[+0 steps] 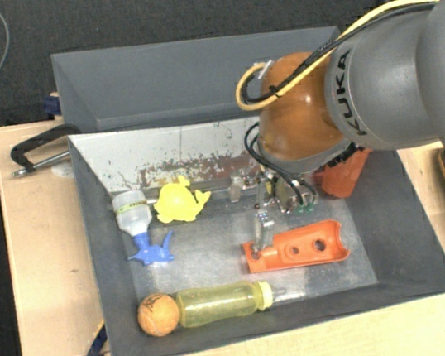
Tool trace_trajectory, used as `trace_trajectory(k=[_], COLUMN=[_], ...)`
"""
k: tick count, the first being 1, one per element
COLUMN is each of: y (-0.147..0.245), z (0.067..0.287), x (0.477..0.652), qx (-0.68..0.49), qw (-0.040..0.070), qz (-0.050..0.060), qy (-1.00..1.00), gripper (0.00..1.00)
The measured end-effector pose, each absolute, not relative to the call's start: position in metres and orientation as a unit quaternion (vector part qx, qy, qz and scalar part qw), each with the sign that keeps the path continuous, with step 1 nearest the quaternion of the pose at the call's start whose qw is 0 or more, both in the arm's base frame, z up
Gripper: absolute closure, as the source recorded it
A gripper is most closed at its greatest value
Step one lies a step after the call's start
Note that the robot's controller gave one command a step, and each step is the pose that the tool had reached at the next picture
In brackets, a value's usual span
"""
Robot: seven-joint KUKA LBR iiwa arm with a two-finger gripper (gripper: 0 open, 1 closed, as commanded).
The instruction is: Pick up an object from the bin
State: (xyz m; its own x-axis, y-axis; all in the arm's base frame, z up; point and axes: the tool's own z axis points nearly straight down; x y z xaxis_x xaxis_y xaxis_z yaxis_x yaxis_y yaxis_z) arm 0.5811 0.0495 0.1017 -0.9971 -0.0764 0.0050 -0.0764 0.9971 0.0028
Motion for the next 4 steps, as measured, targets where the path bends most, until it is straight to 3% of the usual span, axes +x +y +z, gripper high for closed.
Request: trace_trajectory(k=[2, 3, 4], y=[-0.026, -0.012, -0.012], z=[0.067, 0.071, 0.071], x=[0.536, 0.529, 0.529], qx=[0.081, 0.083, 0.083], qw=[0.004, 0.0, 0.0], qz=[-0.001, -0.003, -0.003], qy=[-0.997, -0.997, -0.997], gripper=[0.0, 1.0, 1.0])
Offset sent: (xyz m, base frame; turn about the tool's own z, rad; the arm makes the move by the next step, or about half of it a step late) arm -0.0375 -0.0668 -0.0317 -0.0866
